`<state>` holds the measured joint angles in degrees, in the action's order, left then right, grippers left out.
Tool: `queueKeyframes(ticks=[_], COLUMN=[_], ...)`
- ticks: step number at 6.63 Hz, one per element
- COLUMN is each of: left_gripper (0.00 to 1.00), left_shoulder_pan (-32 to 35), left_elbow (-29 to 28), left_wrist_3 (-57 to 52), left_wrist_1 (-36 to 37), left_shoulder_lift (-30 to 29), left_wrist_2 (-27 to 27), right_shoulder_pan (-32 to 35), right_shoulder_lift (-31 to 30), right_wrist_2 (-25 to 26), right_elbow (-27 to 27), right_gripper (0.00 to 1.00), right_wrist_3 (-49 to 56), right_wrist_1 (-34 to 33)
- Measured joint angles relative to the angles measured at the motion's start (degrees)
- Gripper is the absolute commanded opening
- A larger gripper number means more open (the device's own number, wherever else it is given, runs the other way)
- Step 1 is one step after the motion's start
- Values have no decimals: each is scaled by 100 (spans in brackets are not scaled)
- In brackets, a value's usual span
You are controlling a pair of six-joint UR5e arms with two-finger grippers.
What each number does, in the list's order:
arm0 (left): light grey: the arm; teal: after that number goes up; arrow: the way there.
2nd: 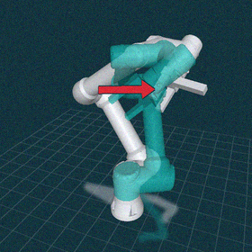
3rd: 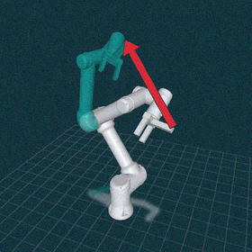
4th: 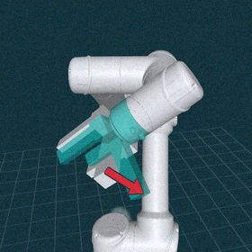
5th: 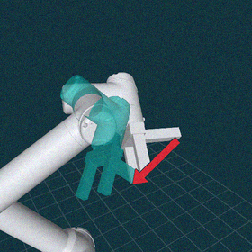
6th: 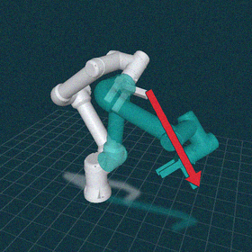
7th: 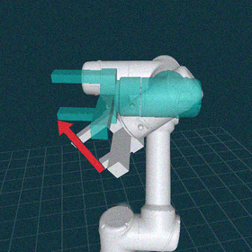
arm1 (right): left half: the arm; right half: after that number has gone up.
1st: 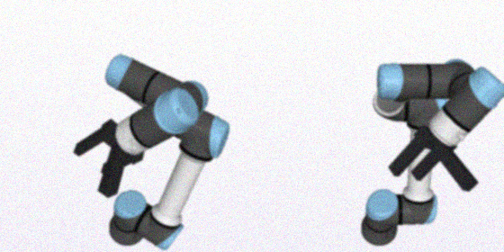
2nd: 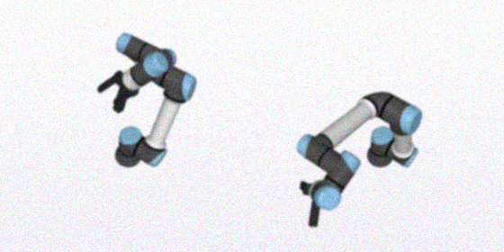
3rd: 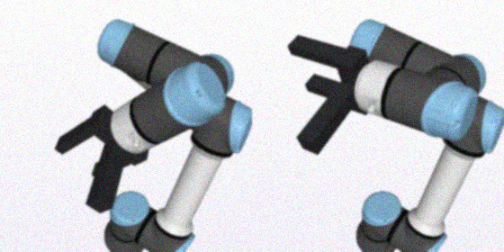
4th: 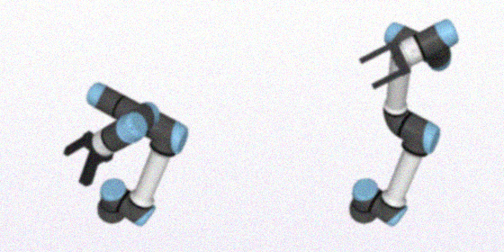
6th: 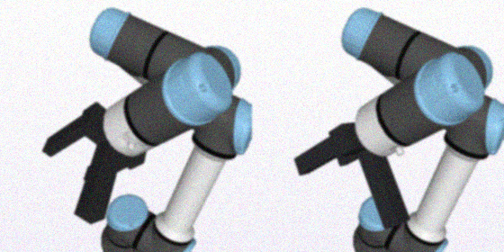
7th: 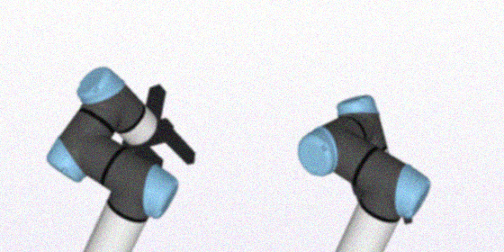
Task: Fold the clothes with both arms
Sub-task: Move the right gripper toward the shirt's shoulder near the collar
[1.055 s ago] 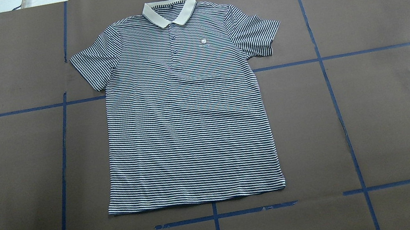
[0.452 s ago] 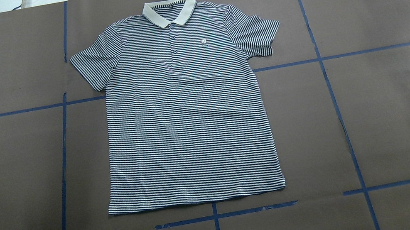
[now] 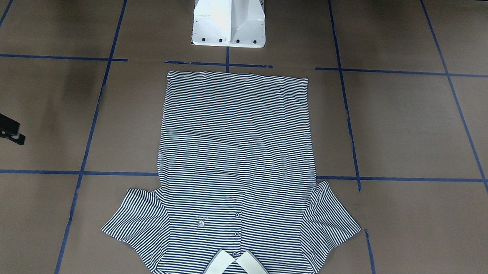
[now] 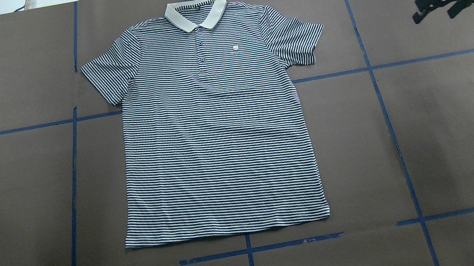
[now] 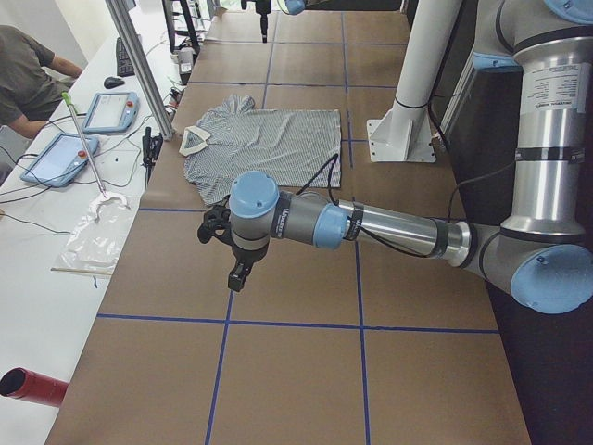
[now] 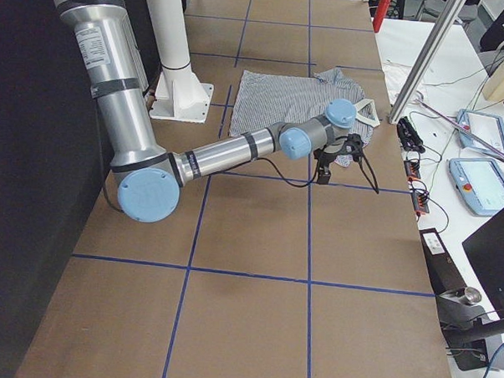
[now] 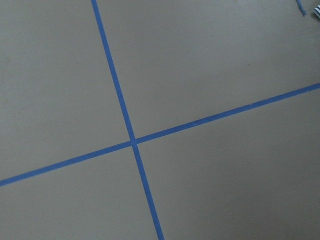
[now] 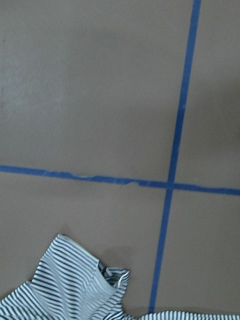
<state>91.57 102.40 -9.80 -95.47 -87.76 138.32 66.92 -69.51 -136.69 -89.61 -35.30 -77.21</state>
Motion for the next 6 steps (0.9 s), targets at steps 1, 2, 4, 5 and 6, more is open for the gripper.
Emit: queueKeyframes(ticks=[1, 2, 4, 5, 6], left_gripper=[100, 100, 100, 100, 100], left_shoulder_pan=[-25, -36, -44, -48, -50], left_elbow=[-59, -89, -89, -72, -63], left_wrist_3=[13, 32, 47, 51, 50], left_wrist_1=[-332, -532, -649, -658, -663], left_shoulder_lift=[43, 63, 74, 75, 75], left_wrist_2=[74, 260, 503, 528, 535], right_shoulder_pan=[-210, -446, -999, -1178, -1298], right_shoulder_lift=[316, 642, 1327, 1520, 1644], right_wrist_2=[347, 876, 2131, 2433, 2547], right_elbow=[496, 1031, 2043, 2360, 2545], right_gripper=[100, 100, 98, 96, 93], right_wrist_3=[-889, -1911, -3224, -3407, -3462], right_wrist_1=[840, 1619, 2288, 2357, 2375])
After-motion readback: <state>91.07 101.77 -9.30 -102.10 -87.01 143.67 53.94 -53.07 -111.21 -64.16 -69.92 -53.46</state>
